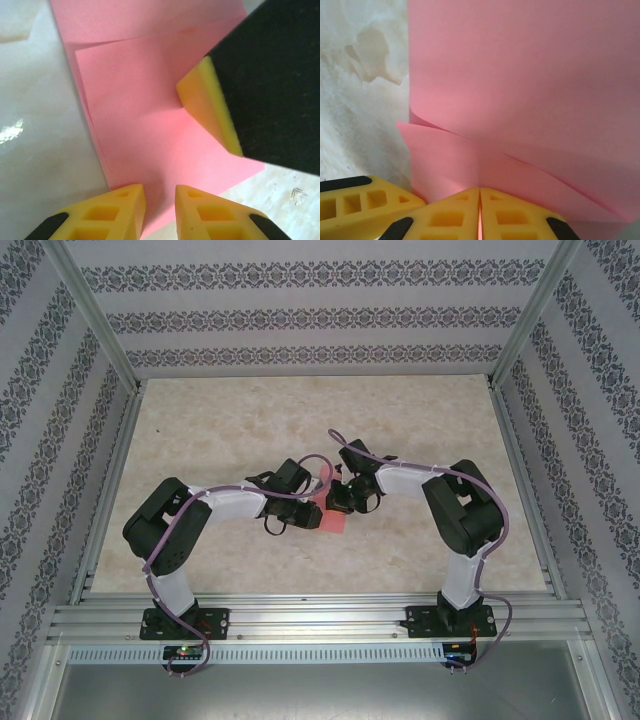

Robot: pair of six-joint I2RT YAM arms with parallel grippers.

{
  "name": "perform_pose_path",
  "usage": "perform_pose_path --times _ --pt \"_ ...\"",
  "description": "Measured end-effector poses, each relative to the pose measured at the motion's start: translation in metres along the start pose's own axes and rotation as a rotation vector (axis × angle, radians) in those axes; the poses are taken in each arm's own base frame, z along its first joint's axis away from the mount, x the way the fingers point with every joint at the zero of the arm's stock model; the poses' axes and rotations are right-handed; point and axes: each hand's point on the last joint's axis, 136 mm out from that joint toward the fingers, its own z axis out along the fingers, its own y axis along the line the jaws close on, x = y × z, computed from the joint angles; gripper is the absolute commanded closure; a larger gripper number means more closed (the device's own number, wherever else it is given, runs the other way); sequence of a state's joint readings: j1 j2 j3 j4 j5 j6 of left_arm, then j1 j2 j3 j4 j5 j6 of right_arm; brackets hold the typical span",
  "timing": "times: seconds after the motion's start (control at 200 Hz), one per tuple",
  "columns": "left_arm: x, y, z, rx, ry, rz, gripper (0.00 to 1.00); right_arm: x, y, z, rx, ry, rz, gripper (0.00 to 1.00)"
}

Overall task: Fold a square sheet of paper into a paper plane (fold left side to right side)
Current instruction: Fold the triangle a second time at the center of the table, then turn over the paper at the center of the table.

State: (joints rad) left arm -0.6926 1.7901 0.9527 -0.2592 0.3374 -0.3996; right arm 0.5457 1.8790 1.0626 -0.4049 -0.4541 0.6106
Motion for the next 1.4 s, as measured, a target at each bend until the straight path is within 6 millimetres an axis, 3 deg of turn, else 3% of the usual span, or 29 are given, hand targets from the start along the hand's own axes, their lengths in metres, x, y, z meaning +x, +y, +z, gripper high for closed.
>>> perform_pose_path --times 0.585,0.854,0.939,1.174,1.254,1.404 --pt "0.001 0.001 0.001 -0.005 -0.004 0.005 0.75 -0.024 -0.049 -0.029 0.041 -0.038 0.048 0.9" --pt "-0.002 0.0 -0.008 -0.013 -0.009 -0.004 0.61 -0.025 -0.051 -0.036 0.054 -0.053 0.041 0.87" --pt "-0.008 0.001 -0.02 -0.022 -0.02 -0.016 0.57 -0.031 -0.053 -0.051 0.06 -0.095 0.039 0.81" --pt "-0.057 0.001 -0.058 -0.011 -0.148 -0.03 0.52 -0.036 -0.047 -0.094 0.016 -0.241 0.016 0.62" --pt "-0.059 0.004 -0.057 -0.004 -0.142 -0.034 0.52 -0.031 -0.05 -0.099 0.001 -0.275 0.025 0.55" --pt "-0.057 0.008 -0.037 0.016 -0.085 -0.039 0.52 -0.019 -0.058 -0.105 -0.036 -0.331 0.058 0.43"
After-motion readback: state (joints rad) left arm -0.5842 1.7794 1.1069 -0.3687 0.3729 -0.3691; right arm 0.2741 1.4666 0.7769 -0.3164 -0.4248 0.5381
